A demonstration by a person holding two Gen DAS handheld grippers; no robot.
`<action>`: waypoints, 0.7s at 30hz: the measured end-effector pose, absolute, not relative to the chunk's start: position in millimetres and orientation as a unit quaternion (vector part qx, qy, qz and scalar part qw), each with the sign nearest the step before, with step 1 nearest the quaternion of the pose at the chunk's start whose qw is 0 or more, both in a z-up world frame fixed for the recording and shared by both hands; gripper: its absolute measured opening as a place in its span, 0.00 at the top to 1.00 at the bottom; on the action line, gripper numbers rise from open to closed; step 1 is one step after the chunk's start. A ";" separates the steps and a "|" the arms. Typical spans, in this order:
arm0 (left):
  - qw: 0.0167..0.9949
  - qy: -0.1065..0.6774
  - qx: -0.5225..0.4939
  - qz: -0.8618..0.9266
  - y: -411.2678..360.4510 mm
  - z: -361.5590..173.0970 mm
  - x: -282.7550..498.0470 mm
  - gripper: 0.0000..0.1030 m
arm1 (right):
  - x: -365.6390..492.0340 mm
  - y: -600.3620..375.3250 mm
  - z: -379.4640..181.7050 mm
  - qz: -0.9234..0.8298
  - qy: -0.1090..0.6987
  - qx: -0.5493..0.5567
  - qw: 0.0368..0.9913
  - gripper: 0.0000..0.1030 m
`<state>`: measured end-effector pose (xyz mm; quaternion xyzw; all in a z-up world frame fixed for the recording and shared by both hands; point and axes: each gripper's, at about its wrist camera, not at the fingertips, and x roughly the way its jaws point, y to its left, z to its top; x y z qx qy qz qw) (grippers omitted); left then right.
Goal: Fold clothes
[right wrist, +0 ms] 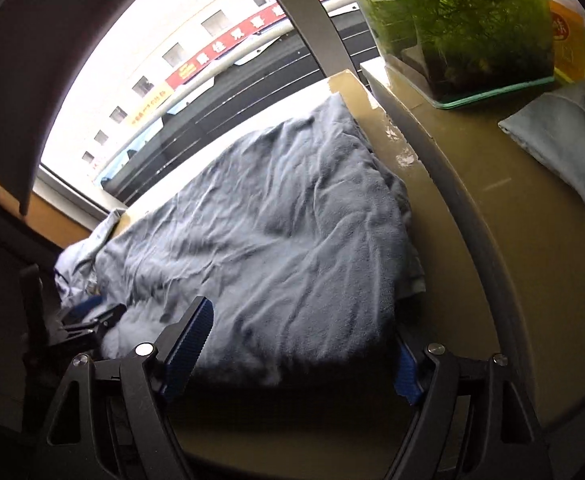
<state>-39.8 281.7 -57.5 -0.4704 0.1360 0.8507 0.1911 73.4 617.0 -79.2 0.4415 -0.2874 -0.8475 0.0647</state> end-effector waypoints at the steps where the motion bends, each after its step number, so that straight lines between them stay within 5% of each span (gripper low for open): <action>1: 0.193 0.126 -0.474 0.850 278.6 -58.3 -41.2 0.00 | 74.1 622.7 -80.8 -0.842 -0.307 0.439 0.066 0.24; 3: 0.191 0.117 -0.476 0.851 276.8 -58.0 -41.6 0.00 | 75.3 635.8 -89.4 -0.827 -0.343 0.443 0.055 0.70; 4: 0.189 0.116 -0.475 0.852 277.4 -58.1 -40.8 0.00 | 76.1 642.0 -95.4 -0.818 -0.363 0.443 0.055 0.78; 8: 0.188 0.114 -0.470 0.855 279.4 -58.6 -37.8 0.00 | 76.8 645.1 -97.6 -0.808 -0.389 0.439 0.061 0.80; 12: 0.190 0.094 -0.478 0.852 273.2 -55.8 -39.1 0.02 | 61.0 616.1 -53.7 -0.850 -0.289 0.434 0.069 0.81; 14: 0.206 0.045 -0.480 0.852 258.7 -44.5 -39.7 0.19 | 52.3 589.9 -15.2 -0.870 -0.241 0.417 0.106 0.82; 21: 0.169 -0.092 -0.441 0.877 166.2 8.3 -36.7 0.18 | 44.1 449.5 101.7 -0.868 -0.053 0.392 0.299 0.83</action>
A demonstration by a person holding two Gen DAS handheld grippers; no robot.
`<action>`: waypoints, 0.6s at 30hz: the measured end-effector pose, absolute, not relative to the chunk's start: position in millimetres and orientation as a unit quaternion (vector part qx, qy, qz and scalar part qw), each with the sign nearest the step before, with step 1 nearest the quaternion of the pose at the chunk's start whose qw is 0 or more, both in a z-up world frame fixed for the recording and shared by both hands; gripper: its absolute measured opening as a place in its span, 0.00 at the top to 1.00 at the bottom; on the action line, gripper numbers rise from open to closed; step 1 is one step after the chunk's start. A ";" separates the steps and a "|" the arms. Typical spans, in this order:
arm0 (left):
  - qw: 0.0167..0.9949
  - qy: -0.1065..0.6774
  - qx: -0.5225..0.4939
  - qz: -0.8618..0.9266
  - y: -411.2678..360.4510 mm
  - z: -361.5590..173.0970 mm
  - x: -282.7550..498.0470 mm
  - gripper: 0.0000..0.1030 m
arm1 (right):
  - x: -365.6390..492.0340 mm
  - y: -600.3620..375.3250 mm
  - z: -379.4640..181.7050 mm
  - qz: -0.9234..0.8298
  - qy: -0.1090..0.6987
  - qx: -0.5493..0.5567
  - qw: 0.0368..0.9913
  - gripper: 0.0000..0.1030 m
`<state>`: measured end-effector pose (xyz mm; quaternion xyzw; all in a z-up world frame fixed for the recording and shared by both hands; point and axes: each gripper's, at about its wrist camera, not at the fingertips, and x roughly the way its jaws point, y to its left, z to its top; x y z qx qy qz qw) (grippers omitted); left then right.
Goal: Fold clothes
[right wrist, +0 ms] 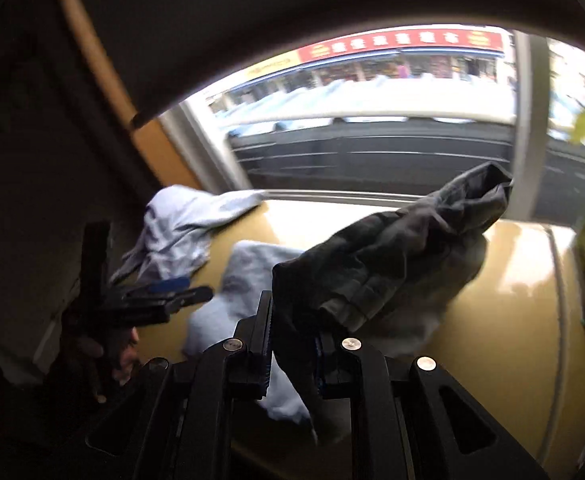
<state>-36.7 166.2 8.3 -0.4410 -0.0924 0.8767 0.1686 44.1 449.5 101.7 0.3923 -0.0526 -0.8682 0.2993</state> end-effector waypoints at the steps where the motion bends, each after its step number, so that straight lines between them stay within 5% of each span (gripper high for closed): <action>1: 0.149 -0.104 -0.432 0.883 151.5 13.2 -33.7 0.18 | 42.7 424.9 103.8 -0.858 -0.034 0.397 0.326 0.83; 7: 0.071 -0.121 -0.430 0.892 100.6 12.8 -21.2 0.17 | 36.2 281.3 27.5 -0.771 0.047 0.476 0.421 0.83; 10: 0.067 -0.123 -0.438 0.888 92.9 7.9 -15.6 0.17 | 33.2 268.4 5.7 -0.758 0.019 0.497 0.422 0.82; 14: 0.089 -0.098 -0.430 0.893 105.3 12.2 -10.1 0.17 | 29.3 309.6 38.1 -0.769 -0.041 0.474 0.426 0.65; 16: 0.117 -0.077 -0.421 0.896 120.4 19.2 -10.0 0.17 | 29.5 340.8 66.0 -0.806 -0.048 0.426 0.408 0.46; 17: 0.122 -0.066 -0.412 0.900 128.1 23.6 -10.3 0.17 | 28.3 356.8 76.6 -0.820 -0.054 0.406 0.399 0.25; 18: 0.126 -0.056 -0.404 0.904 135.7 28.0 -10.7 0.16 | 25.9 372.3 83.0 -0.827 -0.065 0.392 0.397 0.15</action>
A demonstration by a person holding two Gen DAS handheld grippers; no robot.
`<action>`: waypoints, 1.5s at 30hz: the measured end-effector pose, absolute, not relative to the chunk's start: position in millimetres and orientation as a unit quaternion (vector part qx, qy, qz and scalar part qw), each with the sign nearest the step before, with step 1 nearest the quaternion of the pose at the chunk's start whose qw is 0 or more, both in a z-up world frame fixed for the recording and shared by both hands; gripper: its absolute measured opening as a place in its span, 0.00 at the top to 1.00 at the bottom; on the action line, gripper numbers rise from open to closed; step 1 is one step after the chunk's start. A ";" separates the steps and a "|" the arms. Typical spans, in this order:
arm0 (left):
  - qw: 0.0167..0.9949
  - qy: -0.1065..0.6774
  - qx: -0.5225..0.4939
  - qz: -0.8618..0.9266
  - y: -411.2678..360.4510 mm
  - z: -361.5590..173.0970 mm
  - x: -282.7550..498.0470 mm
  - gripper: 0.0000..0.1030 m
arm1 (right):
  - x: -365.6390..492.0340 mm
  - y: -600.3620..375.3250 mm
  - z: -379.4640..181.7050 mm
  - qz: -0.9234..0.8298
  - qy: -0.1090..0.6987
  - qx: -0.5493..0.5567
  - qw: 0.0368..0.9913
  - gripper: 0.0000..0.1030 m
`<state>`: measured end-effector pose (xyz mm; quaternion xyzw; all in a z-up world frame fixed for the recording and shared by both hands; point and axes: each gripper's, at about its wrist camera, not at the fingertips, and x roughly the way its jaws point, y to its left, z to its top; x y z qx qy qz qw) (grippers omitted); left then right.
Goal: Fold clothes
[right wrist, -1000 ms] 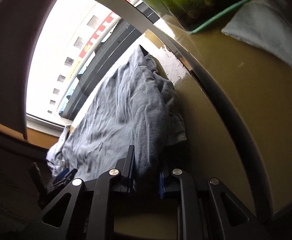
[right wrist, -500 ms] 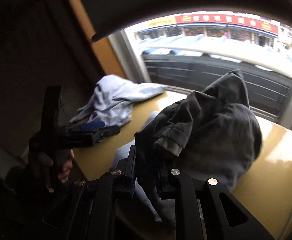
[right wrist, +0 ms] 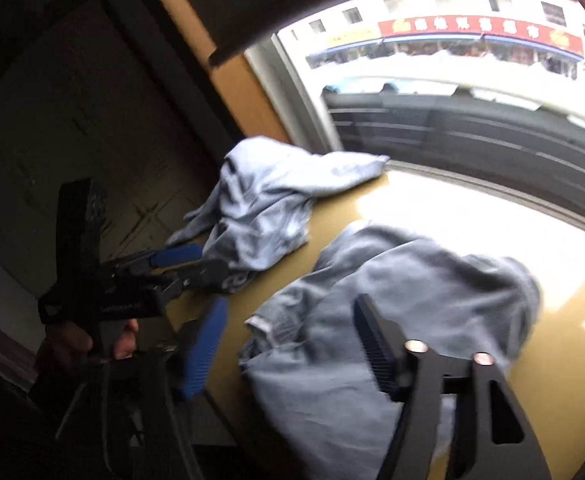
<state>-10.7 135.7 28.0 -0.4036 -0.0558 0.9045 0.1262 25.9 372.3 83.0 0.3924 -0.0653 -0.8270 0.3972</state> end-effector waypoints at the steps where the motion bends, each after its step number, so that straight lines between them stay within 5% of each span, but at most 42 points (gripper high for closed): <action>1: 0.137 -0.047 -0.399 0.905 143.7 31.4 -12.3 0.18 | 23.6 387.9 89.3 -0.833 -0.076 0.379 0.395 0.15; 6: 0.221 0.030 -0.373 0.901 199.0 38.6 -11.4 0.17 | -1.0 406.7 73.0 -0.840 -0.058 0.396 0.367 0.15; 11: 0.129 0.182 -0.420 0.880 235.1 -30.6 -30.1 0.15 | -25.0 397.1 10.6 -0.838 0.042 0.438 0.323 0.17; 15: 0.125 0.053 -0.480 0.867 190.6 -57.1 -44.3 0.05 | -17.1 379.6 -40.4 -0.849 0.124 0.409 0.310 0.15; 28: 0.132 -0.130 -0.541 0.821 159.5 -44.5 -25.1 0.08 | -75.2 350.8 -152.1 -0.845 0.112 0.421 0.311 0.15; 37: 0.099 -0.087 -0.551 0.824 200.5 -49.6 -23.7 0.02 | -111.8 315.3 -197.6 -0.838 0.107 0.427 0.323 0.15; 45: 0.098 -0.068 -0.542 0.832 199.8 -52.2 -18.4 0.02 | -178.3 269.1 -195.0 -0.811 0.184 0.394 0.390 0.13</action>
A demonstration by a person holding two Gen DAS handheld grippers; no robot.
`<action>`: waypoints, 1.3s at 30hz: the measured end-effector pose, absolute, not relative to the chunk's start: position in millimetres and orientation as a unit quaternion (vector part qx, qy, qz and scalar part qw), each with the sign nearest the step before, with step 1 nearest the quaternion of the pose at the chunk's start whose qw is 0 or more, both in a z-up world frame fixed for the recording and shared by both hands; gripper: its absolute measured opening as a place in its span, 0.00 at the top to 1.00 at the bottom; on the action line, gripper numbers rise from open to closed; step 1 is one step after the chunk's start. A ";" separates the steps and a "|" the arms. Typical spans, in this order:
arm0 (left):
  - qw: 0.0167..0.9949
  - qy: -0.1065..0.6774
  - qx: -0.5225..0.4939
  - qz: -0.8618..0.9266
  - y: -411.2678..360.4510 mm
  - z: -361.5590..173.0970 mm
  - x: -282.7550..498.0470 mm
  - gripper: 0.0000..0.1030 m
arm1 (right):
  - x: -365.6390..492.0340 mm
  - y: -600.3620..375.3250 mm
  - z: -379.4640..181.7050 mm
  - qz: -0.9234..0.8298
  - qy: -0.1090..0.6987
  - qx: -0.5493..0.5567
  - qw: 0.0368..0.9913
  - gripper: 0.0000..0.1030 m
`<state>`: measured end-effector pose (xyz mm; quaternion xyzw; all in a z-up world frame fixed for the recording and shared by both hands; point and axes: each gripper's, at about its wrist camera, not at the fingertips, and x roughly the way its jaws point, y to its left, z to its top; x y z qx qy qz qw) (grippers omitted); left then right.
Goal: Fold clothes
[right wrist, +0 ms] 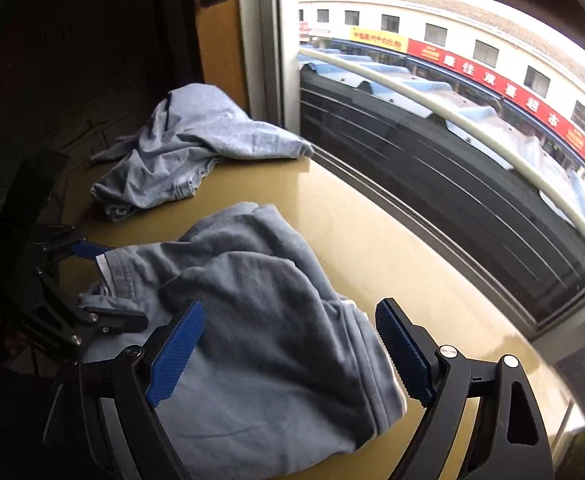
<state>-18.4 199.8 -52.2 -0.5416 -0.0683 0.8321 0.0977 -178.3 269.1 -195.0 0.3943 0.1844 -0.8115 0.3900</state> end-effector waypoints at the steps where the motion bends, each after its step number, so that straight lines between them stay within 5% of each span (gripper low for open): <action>1: 0.098 -0.076 -0.538 0.833 197.7 -51.7 -18.6 0.02 | -188.9 256.6 -198.4 -0.800 0.196 0.399 0.403 0.13; 3: 0.098 -0.072 -0.536 0.835 197.6 -50.6 -18.9 0.07 | -211.4 224.8 -207.9 -0.779 0.209 0.413 0.423 0.13; 6: 0.103 -0.073 -0.530 0.839 198.5 -48.1 -16.9 0.28 | -254.0 184.2 -227.0 -0.748 0.222 0.440 0.444 0.13; 7: 0.107 -0.079 -0.530 0.838 199.0 -47.5 -16.4 0.42 | -268.2 174.7 -236.9 -0.727 0.216 0.462 0.459 0.13; 10: 0.113 -0.095 -0.531 0.834 200.0 -47.1 -16.2 0.52 | -291.6 139.5 -269.0 -0.646 0.204 0.538 0.502 0.13; 16: 0.115 -0.135 -0.525 0.832 193.1 -47.9 -12.0 0.59 | -297.7 88.4 -315.8 -0.607 0.251 0.552 0.513 0.11; 17: 0.117 -0.142 -0.525 0.831 191.5 -48.2 -11.6 0.61 | -298.3 85.2 -319.7 -0.606 0.251 0.554 0.513 0.16; 18: 0.117 -0.153 -0.525 0.829 188.8 -48.7 -11.5 0.64 | -298.6 79.6 -325.2 -0.604 0.257 0.551 0.515 0.47; 19: 0.119 -0.164 -0.526 0.826 186.1 -49.3 -11.5 0.67 | -298.9 73.9 -330.7 -0.602 0.264 0.548 0.518 0.62; 21: 0.126 -0.184 -0.527 0.820 181.3 -50.5 -11.3 0.72 | -294.4 65.0 -339.9 -0.599 0.281 0.538 0.522 0.71; 30: 0.128 -0.220 -0.472 0.844 158.9 -17.5 -12.2 0.82 | -278.9 68.2 -306.0 -0.658 0.272 0.447 0.542 0.75; 36: 0.138 -0.067 -0.342 0.927 197.5 102.5 7.9 0.85 | -310.0 113.7 -210.7 -0.729 0.209 0.325 0.565 0.75; 39: 0.170 0.026 -0.328 0.929 256.4 116.8 23.7 0.85 | -294.8 160.6 -180.7 -0.760 0.207 0.268 0.555 0.71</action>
